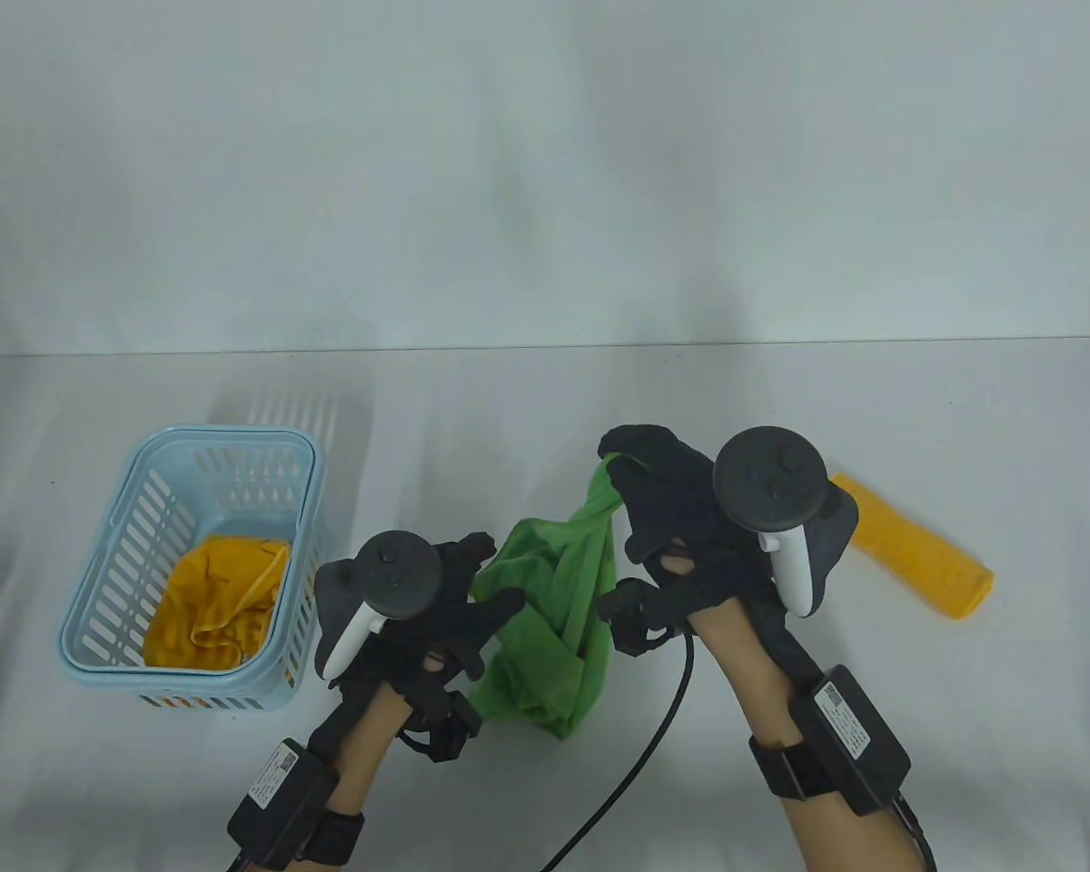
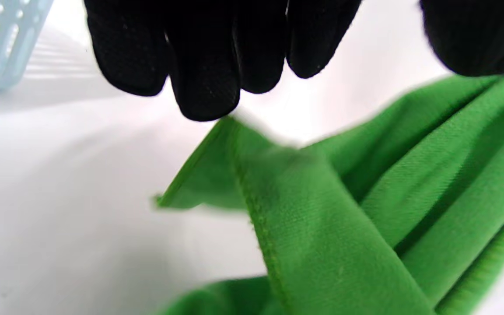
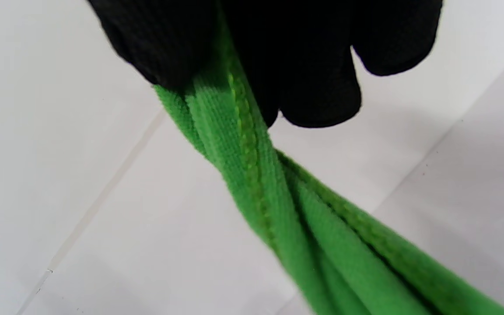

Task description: Roll square towel into towel roll

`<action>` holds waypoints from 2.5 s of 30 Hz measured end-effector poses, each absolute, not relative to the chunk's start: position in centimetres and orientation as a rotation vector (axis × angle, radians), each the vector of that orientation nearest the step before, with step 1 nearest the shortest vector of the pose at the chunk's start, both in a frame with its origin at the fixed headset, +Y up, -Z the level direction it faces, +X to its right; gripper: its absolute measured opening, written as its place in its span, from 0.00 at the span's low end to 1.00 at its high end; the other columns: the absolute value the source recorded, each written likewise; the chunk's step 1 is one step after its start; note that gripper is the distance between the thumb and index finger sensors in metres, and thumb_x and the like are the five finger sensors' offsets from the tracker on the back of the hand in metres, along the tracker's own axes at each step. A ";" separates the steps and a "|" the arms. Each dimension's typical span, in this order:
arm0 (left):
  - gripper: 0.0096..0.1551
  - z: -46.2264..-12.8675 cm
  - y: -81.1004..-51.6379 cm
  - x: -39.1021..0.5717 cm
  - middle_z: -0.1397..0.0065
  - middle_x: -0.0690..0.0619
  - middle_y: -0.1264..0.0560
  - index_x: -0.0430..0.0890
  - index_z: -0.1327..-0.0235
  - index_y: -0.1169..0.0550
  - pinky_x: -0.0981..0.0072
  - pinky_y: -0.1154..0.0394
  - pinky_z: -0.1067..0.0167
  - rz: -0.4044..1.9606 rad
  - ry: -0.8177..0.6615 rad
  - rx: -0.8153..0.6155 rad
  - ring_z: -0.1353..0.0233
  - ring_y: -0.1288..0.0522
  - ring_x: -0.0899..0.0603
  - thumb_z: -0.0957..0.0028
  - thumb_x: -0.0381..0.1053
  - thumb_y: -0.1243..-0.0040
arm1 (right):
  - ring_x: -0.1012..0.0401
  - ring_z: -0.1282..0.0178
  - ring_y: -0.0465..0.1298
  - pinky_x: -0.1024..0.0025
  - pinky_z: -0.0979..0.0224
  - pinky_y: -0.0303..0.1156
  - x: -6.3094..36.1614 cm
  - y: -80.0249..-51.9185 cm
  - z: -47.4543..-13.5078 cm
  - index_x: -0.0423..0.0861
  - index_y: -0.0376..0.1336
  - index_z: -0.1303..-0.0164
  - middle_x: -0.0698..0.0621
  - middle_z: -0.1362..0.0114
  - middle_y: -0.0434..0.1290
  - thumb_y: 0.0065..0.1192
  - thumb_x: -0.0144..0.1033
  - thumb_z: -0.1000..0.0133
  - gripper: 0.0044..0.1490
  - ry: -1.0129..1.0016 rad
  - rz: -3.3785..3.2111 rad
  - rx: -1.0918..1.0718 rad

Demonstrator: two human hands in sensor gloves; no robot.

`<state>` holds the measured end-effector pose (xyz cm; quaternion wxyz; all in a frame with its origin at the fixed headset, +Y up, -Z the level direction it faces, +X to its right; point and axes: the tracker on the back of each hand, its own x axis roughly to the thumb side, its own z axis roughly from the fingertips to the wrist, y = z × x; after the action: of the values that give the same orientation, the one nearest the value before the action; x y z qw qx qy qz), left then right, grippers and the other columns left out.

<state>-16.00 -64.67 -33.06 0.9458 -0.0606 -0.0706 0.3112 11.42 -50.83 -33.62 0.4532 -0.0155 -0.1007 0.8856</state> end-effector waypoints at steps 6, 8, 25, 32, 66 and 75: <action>0.53 -32.8 -63.5 -17.3 0.17 0.47 0.39 0.53 0.22 0.39 0.37 0.31 0.31 0.663 -0.119 -0.045 0.24 0.29 0.33 0.62 0.73 0.43 | 0.55 0.50 0.81 0.47 0.35 0.72 12.3 -46.6 -34.2 0.62 0.73 0.51 0.56 0.50 0.82 0.68 0.43 0.57 0.23 -0.283 2.198 -0.032; 0.53 -32.8 -63.2 -17.6 0.17 0.47 0.39 0.53 0.22 0.39 0.37 0.31 0.31 0.676 -0.113 -0.031 0.23 0.30 0.33 0.62 0.73 0.43 | 0.55 0.49 0.80 0.47 0.34 0.71 12.6 -45.1 -34.2 0.62 0.73 0.51 0.56 0.50 0.81 0.67 0.43 0.57 0.23 -0.293 2.196 -0.019; 0.49 -32.8 -62.8 -18.3 0.18 0.48 0.38 0.53 0.22 0.38 0.38 0.31 0.30 0.700 -0.092 -0.004 0.23 0.29 0.34 0.59 0.69 0.43 | 0.54 0.46 0.83 0.46 0.35 0.72 14.0 -40.6 -34.3 0.63 0.74 0.53 0.57 0.47 0.84 0.67 0.38 0.57 0.23 -0.224 2.248 0.154; 0.44 -33.4 -63.5 -18.0 0.19 0.49 0.36 0.54 0.24 0.36 0.38 0.31 0.30 0.663 -0.090 -0.016 0.23 0.29 0.35 0.57 0.64 0.42 | 0.54 0.45 0.82 0.46 0.34 0.71 13.6 -40.8 -34.3 0.64 0.74 0.55 0.58 0.47 0.84 0.66 0.37 0.58 0.23 -0.099 2.228 0.325; 0.29 -31.4 -59.7 -13.6 0.22 0.53 0.37 0.56 0.46 0.26 0.38 0.37 0.26 0.720 -0.289 0.112 0.19 0.37 0.36 0.60 0.63 0.35 | 0.54 0.43 0.81 0.46 0.32 0.70 12.9 -38.2 -32.9 0.66 0.74 0.57 0.59 0.47 0.83 0.64 0.36 0.59 0.23 -0.510 2.389 0.154; 0.26 -31.6 -61.4 -12.3 0.23 0.54 0.32 0.59 0.46 0.19 0.37 0.36 0.27 0.664 -0.296 0.050 0.20 0.35 0.36 0.56 0.64 0.42 | 0.54 0.43 0.81 0.46 0.32 0.70 13.5 -38.7 -33.1 0.66 0.74 0.57 0.59 0.47 0.83 0.64 0.36 0.59 0.23 -0.393 2.272 0.213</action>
<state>-12.30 -61.40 -31.57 0.9343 0.0242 -0.1446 0.3248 13.52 -38.72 -33.14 0.4014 0.0841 -0.1556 0.8987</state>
